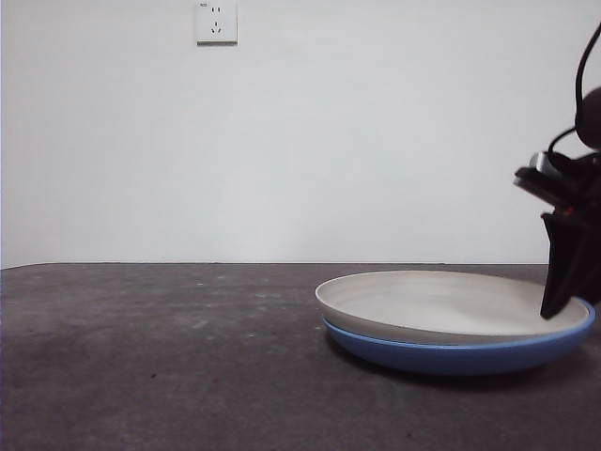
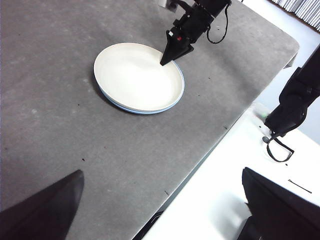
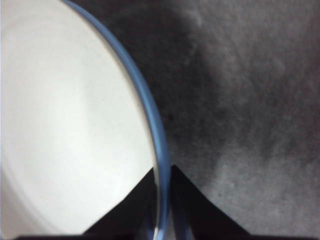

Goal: Pick up the white plate, put it on the blue plate, put it on desk

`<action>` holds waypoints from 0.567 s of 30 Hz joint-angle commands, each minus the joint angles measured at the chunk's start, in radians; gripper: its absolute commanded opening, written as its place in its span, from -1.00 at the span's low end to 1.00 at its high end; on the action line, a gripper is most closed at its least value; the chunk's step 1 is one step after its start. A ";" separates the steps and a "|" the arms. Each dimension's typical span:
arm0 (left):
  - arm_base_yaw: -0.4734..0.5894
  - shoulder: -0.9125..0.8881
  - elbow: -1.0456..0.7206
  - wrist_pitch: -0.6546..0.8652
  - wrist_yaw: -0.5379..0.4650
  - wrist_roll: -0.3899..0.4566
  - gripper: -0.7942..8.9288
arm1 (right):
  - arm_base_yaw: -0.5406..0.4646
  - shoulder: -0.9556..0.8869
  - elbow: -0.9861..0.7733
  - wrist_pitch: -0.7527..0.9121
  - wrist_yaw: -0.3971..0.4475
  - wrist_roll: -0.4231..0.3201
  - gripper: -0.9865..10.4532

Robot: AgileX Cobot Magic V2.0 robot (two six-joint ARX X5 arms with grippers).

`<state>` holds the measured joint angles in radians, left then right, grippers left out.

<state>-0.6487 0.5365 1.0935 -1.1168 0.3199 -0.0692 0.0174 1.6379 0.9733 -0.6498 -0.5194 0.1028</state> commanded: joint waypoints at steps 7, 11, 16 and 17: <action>-0.007 0.004 0.008 0.019 0.002 0.010 0.19 | 0.084 -0.015 0.104 -0.066 -0.006 0.063 -0.81; -0.007 0.004 0.008 0.019 0.002 0.015 0.19 | 0.168 -0.014 0.106 -0.042 -0.008 0.105 -0.81; -0.007 0.004 0.008 0.040 0.002 0.025 0.19 | 0.274 -0.002 0.106 0.035 -0.011 0.204 -0.81; -0.007 0.004 0.008 0.048 0.002 0.025 0.19 | 0.291 0.004 0.106 0.054 -0.014 0.219 -0.81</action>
<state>-0.6487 0.5365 1.0935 -1.0878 0.3199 -0.0616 0.2951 1.6192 1.0607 -0.6140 -0.5190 0.2638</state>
